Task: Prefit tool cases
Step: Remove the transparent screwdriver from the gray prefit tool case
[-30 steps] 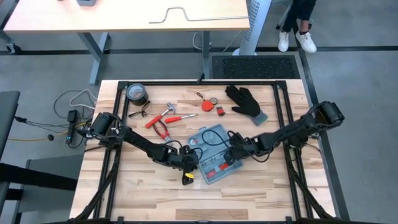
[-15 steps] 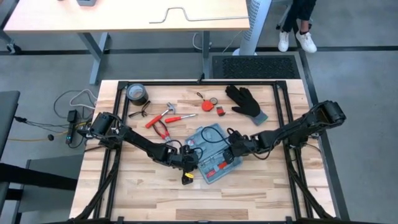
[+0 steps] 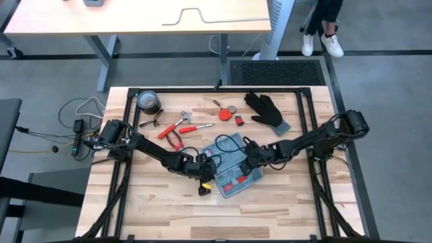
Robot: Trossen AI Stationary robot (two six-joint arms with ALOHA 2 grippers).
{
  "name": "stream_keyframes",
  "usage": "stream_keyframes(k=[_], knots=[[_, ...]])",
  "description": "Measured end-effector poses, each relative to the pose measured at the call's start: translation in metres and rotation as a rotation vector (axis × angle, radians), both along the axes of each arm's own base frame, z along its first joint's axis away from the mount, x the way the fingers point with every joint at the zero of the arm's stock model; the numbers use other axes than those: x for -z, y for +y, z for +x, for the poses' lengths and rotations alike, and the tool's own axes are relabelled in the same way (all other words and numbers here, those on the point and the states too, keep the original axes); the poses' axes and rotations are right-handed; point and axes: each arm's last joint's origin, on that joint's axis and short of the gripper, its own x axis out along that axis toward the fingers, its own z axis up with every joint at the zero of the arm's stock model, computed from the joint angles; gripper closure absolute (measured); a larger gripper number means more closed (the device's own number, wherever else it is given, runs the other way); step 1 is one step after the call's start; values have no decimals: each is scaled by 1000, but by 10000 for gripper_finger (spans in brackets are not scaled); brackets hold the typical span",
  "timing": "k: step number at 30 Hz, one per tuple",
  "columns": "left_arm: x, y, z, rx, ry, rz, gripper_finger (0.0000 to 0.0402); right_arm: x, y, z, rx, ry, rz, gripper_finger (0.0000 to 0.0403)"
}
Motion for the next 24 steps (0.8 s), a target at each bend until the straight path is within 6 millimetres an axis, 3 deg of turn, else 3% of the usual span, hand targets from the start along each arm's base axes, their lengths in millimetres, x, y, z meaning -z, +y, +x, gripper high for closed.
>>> stream_keyframes(k=[5, 24], knots=[[4, 6, 3, 4, 4, 6, 402, 6, 1, 5, -10, -16, 22, 403], [-1, 10, 1, 43, 20, 2, 401, -2, 7, 9, -121, -84, 183, 403]])
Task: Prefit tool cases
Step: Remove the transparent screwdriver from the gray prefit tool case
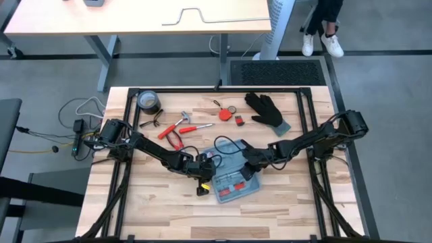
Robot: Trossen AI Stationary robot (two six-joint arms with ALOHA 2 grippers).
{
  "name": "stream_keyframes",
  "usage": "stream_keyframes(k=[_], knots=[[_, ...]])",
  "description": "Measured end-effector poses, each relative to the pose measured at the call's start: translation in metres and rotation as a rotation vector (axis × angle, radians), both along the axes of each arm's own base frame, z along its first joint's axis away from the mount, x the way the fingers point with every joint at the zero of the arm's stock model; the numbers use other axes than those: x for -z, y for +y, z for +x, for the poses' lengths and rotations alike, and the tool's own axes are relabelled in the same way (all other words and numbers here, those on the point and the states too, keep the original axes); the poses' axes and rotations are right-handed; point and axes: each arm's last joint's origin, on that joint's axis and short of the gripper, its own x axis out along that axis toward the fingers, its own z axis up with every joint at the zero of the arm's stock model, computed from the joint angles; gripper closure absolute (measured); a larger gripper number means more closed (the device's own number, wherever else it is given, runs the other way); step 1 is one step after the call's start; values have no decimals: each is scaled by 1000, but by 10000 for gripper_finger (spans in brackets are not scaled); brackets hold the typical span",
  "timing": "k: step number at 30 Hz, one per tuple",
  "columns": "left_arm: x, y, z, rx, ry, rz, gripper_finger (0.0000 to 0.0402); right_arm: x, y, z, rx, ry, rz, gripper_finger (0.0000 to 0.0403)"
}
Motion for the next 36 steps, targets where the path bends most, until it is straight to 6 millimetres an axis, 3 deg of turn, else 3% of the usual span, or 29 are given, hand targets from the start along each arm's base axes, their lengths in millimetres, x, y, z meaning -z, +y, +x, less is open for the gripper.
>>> stream_keyframes(k=[6, 12, 18, 28, 36], knots=[[0, 0, 0, 2, 1, 5, 401, -4, 3, 3, -53, -45, 54, 403], [-2, 1, 3, -21, -34, 10, 401, -24, 6, 18, -86, -257, 108, 403], [-6, 4, 4, -32, -49, 19, 401, -22, 1, 18, -59, -253, 99, 403], [-33, 7, 0, 14, -114, 43, 401, -20, -7, 18, -52, -238, 81, 403], [-62, 21, -12, -39, -127, 138, 401, -18, -15, 18, -47, -223, 50, 403]])
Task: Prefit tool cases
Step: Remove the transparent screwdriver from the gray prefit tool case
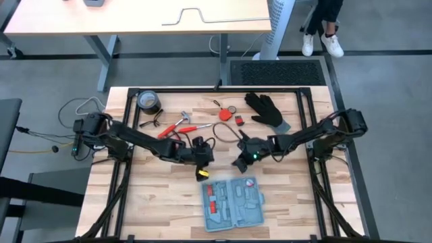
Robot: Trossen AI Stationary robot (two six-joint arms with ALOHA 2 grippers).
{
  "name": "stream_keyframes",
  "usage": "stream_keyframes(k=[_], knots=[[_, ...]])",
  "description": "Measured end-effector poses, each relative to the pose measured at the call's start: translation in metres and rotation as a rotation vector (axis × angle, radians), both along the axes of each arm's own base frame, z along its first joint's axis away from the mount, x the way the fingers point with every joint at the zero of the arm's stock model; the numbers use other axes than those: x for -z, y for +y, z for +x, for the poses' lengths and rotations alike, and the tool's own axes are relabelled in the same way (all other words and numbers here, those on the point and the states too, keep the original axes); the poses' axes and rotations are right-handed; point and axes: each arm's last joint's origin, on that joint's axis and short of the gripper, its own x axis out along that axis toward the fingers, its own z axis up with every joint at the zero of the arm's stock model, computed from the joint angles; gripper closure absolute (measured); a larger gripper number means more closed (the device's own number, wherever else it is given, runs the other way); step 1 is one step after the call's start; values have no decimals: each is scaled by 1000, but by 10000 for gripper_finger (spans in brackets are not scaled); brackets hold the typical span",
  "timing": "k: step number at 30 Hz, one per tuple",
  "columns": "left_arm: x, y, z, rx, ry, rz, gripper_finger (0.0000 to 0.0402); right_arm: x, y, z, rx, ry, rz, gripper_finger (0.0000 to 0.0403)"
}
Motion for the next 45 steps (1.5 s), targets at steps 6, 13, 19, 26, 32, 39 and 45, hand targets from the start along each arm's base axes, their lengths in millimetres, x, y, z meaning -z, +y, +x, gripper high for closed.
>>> stream_keyframes(k=[6, 13, 19, 26, 32, 39, 45], knots=[[-24, 8, -16, -89, -4, 47, 401, 3, -50, 1, 118, 20, -65, 403], [-32, 9, -20, -99, -20, 48, 401, 11, -113, -16, 261, 156, -58, 403], [-22, 9, -13, -72, -17, 83, 401, 17, -114, -24, 207, 277, -81, 403], [12, 34, 22, 130, -58, 239, 401, 23, -106, -18, 177, 269, -66, 403], [28, 86, 42, 89, -9, 276, 401, 24, -103, -15, 186, 256, -45, 403], [27, 108, 64, 256, -113, 93, 401, 23, -106, -15, 214, 247, -35, 403], [48, 114, 77, 215, -65, 109, 401, 22, -108, -14, 231, 230, -24, 403]])
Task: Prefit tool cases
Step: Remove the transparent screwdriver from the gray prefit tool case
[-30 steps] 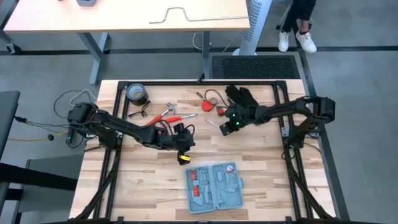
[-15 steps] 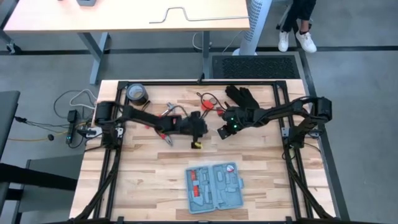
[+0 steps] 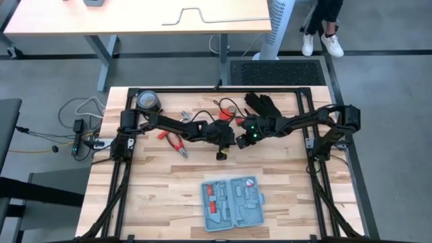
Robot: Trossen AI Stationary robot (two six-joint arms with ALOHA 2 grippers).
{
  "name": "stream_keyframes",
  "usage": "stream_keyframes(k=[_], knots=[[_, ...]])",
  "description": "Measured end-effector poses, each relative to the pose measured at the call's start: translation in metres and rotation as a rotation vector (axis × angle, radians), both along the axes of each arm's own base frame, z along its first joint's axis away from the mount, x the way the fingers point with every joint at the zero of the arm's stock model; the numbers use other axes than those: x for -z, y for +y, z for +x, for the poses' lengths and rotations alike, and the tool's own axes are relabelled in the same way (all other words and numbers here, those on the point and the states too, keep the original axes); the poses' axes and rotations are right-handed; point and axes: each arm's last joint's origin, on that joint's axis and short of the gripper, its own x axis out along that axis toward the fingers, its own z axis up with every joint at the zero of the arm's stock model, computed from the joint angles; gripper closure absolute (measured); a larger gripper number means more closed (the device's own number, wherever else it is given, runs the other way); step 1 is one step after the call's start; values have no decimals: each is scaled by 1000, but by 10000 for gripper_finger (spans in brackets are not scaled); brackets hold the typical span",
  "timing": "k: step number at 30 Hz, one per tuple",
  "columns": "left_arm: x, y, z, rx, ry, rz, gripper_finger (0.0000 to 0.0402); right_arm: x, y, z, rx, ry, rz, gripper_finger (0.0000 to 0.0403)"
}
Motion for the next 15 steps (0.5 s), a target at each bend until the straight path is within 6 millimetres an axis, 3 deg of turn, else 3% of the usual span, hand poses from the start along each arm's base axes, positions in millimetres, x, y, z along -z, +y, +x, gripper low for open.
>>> stream_keyframes(k=[7, 15], knots=[[-4, 13, 11, -79, -7, 57, 401, 2, 11, 0, -34, 28, 46, 403], [4, 32, 0, -99, 92, -18, 401, 3, 25, 1, -55, 47, 61, 403]])
